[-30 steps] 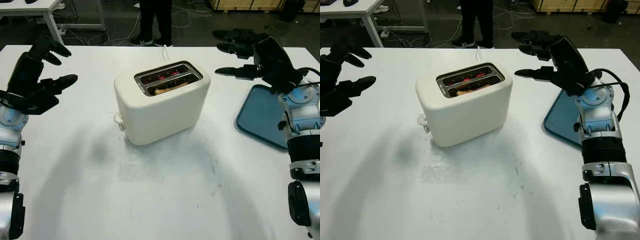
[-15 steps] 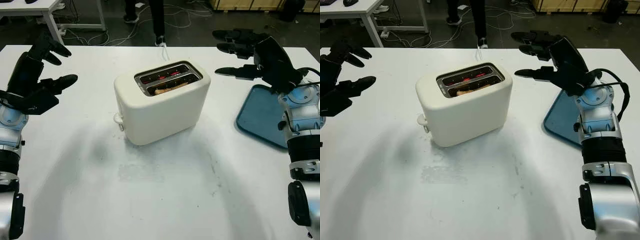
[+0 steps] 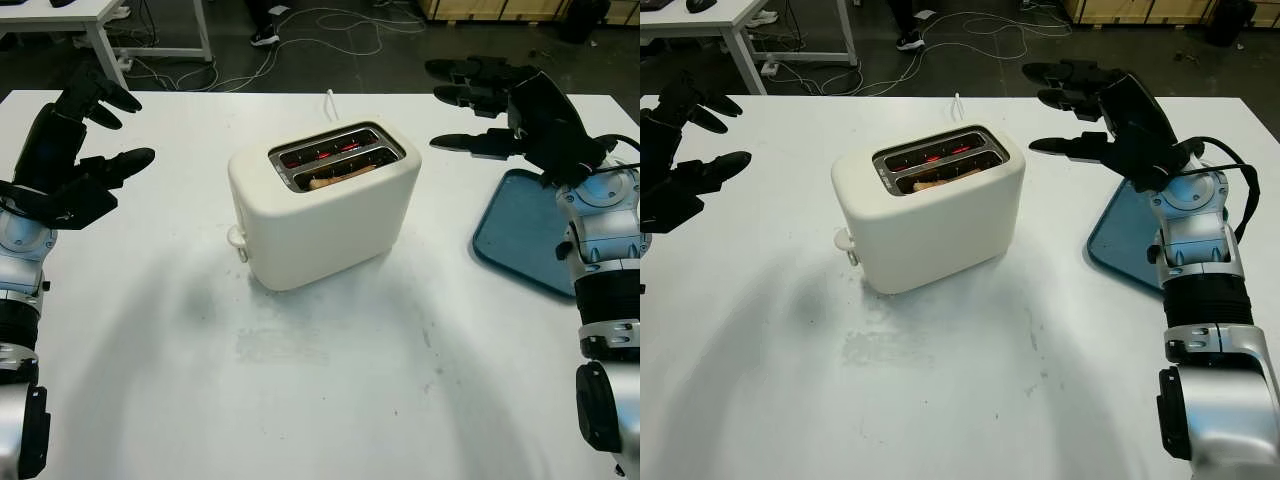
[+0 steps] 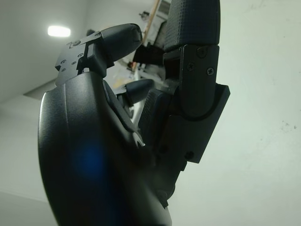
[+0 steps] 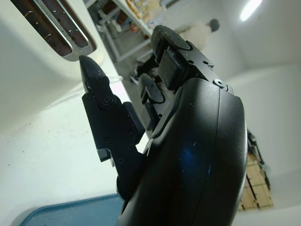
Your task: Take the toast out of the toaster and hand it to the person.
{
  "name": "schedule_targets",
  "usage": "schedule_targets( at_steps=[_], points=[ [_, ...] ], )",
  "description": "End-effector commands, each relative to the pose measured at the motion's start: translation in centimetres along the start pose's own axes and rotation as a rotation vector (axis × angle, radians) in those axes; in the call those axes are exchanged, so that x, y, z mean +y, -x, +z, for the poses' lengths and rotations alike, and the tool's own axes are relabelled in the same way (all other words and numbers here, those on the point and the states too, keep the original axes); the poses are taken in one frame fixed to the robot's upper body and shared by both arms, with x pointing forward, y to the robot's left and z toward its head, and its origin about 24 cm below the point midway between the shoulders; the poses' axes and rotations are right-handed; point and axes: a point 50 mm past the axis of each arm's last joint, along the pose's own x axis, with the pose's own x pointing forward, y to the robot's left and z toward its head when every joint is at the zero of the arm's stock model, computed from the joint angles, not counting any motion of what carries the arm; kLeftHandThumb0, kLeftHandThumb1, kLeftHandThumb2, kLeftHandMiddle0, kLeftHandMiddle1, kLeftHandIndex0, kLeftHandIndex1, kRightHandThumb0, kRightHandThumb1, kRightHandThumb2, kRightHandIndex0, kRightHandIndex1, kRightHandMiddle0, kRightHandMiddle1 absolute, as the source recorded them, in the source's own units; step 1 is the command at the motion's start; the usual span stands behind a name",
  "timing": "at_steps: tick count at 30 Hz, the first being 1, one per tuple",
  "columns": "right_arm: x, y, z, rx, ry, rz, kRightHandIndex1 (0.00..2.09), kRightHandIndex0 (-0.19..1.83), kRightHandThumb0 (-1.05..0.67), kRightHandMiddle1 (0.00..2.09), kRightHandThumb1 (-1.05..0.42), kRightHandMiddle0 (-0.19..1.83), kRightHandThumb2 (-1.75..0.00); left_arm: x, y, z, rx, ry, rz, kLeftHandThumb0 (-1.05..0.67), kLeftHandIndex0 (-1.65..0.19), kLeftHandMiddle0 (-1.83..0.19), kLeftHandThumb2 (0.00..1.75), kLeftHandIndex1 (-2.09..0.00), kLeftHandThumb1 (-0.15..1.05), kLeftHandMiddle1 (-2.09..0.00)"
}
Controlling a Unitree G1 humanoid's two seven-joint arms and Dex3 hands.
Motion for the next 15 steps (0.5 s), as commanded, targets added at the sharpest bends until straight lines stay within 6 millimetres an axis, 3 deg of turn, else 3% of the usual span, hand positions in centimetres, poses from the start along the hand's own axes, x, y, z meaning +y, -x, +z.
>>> schedule_targets(
  at_steps=[1,15],
  points=[
    [-0.36,0.05,0.14,-0.011,0.009,-0.01,0.01,0.56,-0.23,0.01,-0.76,0.54,0.0,0.0,-0.09,0.1,-0.003,0.008,0.006,-1.05,0.0,0.0,0.46,-1.61,0.92,-1.75],
    [-0.34,0.02,0.2,-0.006,0.016,-0.013,0.02,0.57,-0.26,0.01,-0.77,0.56,0.0,-0.05,-0.15,0.1,-0.005,0.011,0.006,-1.05,0.0,0.0,0.45,-1.61,0.92,-1.75]
  ],
)
